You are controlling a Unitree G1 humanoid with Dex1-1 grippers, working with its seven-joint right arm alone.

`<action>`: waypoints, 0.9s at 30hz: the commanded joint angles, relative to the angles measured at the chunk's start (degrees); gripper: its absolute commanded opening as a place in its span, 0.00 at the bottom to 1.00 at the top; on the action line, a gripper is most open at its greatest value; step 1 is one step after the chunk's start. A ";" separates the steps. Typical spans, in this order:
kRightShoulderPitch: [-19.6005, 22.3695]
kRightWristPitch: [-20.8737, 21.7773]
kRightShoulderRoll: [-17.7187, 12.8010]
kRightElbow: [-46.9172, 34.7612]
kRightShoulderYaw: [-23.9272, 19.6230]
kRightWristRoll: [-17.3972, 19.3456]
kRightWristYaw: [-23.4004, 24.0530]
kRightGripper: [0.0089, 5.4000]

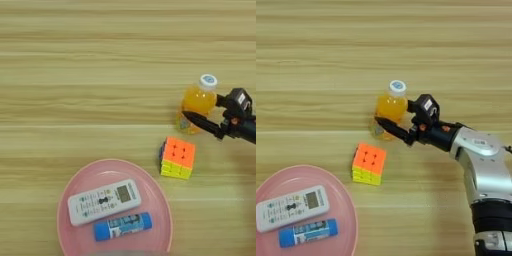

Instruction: Move the objects on the table

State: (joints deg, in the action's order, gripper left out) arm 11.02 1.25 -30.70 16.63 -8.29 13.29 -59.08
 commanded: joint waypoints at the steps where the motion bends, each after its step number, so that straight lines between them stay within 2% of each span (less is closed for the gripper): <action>1: 3.41 4.54 -1.33 -0.19 -0.49 -0.56 2.07 0.63; 7: 2.71 7.54 -0.13 2.96 1.45 -2.46 2.69 0.63; 12: 2.88 8.61 -0.10 4.61 2.16 -2.31 2.88 0.63; 13: 2.99 8.49 -0.11 4.78 2.12 -2.13 2.98 0.68; 19: 3.61 7.88 0.25 5.04 1.07 -0.08 2.59 0.80; 27: 2.14 7.02 0.02 1.90 -0.13 2.75 1.04 0.95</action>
State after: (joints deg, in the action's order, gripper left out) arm 10.74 8.02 -28.62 22.10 -6.74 14.72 -59.19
